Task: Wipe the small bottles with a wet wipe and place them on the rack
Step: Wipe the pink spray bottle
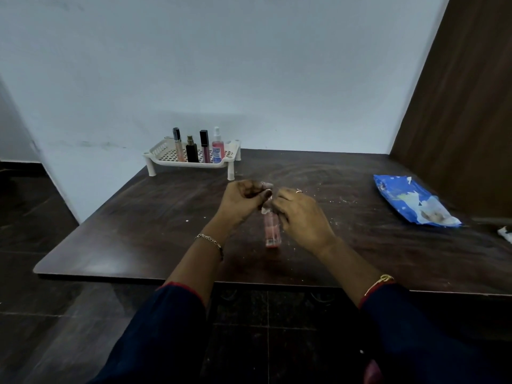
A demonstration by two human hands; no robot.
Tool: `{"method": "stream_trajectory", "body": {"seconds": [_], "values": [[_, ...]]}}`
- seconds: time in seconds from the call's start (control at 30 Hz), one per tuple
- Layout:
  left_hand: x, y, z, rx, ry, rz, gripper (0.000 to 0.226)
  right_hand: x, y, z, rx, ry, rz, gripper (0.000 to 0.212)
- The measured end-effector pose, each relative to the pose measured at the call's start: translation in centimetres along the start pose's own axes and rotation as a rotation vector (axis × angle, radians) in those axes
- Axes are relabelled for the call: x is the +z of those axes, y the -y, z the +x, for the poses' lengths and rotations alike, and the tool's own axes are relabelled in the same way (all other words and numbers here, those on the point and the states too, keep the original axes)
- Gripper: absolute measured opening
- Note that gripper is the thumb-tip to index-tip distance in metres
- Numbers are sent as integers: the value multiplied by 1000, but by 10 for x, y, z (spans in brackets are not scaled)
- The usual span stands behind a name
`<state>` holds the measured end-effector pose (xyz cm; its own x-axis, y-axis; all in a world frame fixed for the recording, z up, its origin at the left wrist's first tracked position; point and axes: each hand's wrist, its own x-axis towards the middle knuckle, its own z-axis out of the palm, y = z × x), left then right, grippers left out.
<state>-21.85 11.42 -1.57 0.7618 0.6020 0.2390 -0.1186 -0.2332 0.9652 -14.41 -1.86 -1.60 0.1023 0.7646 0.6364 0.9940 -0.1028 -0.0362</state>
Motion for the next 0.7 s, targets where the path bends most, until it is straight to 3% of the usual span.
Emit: {"method": "stream_trajectory", "body": {"seconds": [0.33, 0.6, 0.7], "values": [[0, -9, -7, -61, -4, -6, 27, 7, 9, -44, 0, 45, 81, 9], [-5, -17, -19, -36, -9, 43, 32, 5, 9, -59, -32, 243, 4, 17], [-8, -15, -23, -27, -20, 31, 29, -5, 3, -57, 89, 169, 65, 6]]}}
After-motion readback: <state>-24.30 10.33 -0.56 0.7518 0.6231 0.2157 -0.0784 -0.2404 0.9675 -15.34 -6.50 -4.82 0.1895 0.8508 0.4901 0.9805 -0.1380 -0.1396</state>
